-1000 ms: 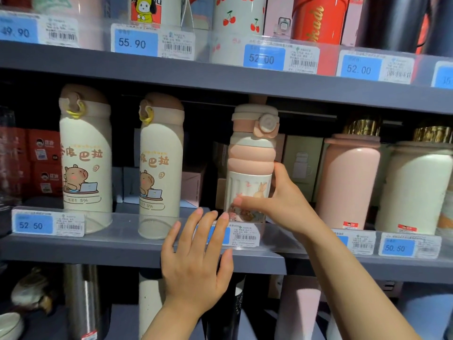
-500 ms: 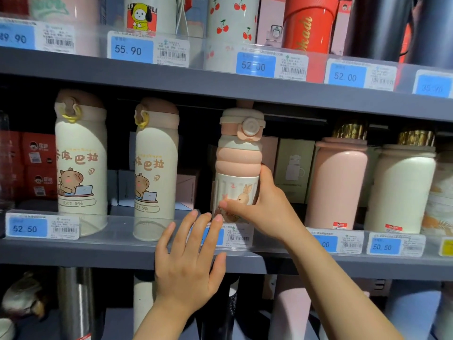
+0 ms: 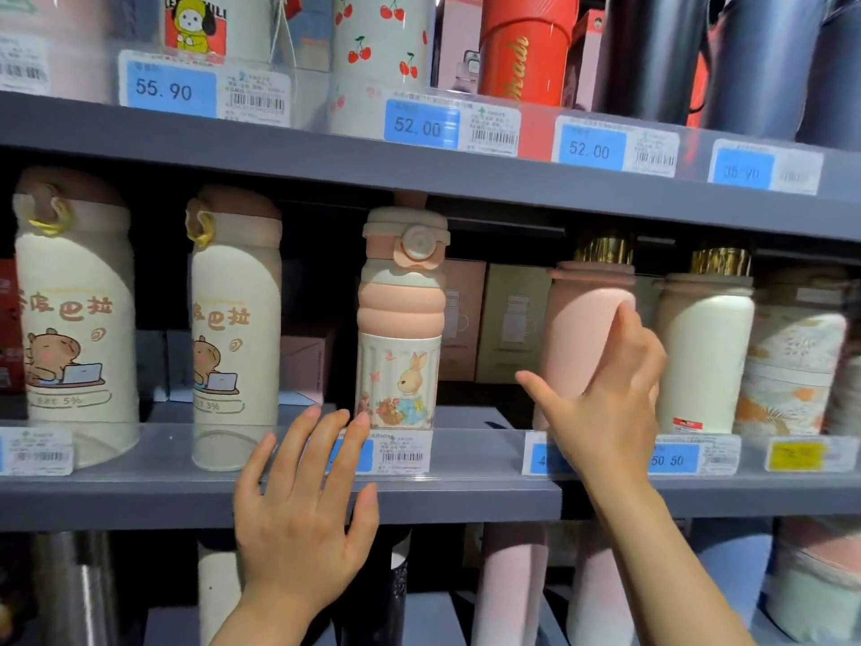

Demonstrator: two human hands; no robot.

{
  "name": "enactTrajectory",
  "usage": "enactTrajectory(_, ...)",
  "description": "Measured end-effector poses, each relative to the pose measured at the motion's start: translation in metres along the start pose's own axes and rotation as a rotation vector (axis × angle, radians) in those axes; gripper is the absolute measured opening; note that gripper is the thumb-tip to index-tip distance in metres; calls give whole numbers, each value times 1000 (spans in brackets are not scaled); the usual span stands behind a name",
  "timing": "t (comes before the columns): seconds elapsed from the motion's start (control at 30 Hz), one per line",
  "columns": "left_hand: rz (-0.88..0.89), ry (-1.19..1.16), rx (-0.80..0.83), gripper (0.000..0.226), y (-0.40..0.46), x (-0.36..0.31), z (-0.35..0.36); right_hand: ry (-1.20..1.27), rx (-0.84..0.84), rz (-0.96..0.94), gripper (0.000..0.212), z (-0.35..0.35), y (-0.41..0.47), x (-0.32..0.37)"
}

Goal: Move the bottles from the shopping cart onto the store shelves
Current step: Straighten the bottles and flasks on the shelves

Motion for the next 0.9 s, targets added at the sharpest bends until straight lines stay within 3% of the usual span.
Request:
enactTrajectory(0.27, -22, 4, -6, 47, 0, 0, 1, 42, 31, 53, 112, 2, 5, -6)
enactTrajectory(0.5, -23, 17, -26, 47, 0, -1, 0, 141, 200, 68, 124, 6, 4, 8)
enactTrajectory(0.9, -4, 22, -27, 48, -1, -1, 2, 118, 414, 114, 119, 16, 8, 1)
Point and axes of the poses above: each hand's wrist, its own y-axis towards the middle knuckle, its own z-axis out of the palm, x = y × z, the point moved 8 cm from there along y, towards the middle knuckle, and after that the axes turned 5 degrees about z, right-handed, at the moved point
